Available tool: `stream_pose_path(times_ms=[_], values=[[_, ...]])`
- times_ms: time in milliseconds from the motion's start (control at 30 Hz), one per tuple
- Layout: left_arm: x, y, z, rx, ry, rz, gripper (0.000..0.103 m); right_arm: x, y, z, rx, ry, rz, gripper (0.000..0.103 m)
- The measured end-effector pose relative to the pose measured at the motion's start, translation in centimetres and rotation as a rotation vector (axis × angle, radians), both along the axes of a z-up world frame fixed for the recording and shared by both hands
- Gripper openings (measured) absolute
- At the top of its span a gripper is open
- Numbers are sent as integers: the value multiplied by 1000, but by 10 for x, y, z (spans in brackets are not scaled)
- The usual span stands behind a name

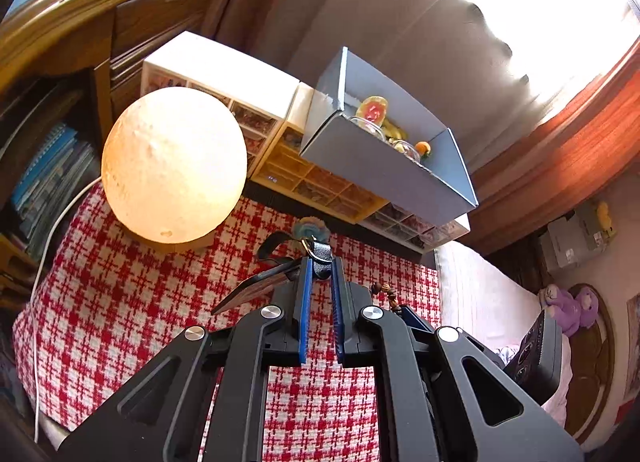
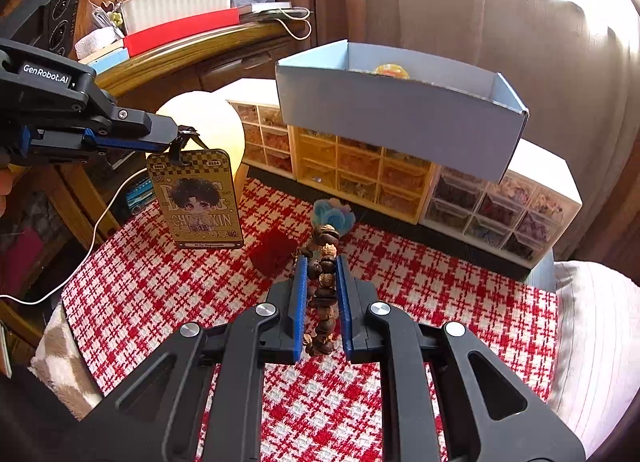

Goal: Organize jewelry
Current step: 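Lift the gold card with left tool while right tool lifts the bead bracelet toward the box, then lower the card into the box with left tool while right tool lowers the bracelet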

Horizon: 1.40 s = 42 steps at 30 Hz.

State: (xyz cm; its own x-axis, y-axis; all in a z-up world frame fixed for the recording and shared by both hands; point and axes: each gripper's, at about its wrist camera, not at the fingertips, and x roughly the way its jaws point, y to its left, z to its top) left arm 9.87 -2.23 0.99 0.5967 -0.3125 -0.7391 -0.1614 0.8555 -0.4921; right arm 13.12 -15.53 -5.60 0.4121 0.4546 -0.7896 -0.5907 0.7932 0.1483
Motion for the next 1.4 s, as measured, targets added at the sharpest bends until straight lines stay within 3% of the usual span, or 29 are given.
stream_pose_path(times_ms=[467, 900, 1400], values=[[38, -11, 56, 60, -120, -47, 10, 39, -6, 49, -13, -128, -11, 15], [88, -34, 101, 79, -169, -112, 10, 97, -13, 90, -5, -227, -46, 15], [148, -47, 125, 110, -202, -130, 10, 163, -30, 101, 13, -241, -102, 15]])
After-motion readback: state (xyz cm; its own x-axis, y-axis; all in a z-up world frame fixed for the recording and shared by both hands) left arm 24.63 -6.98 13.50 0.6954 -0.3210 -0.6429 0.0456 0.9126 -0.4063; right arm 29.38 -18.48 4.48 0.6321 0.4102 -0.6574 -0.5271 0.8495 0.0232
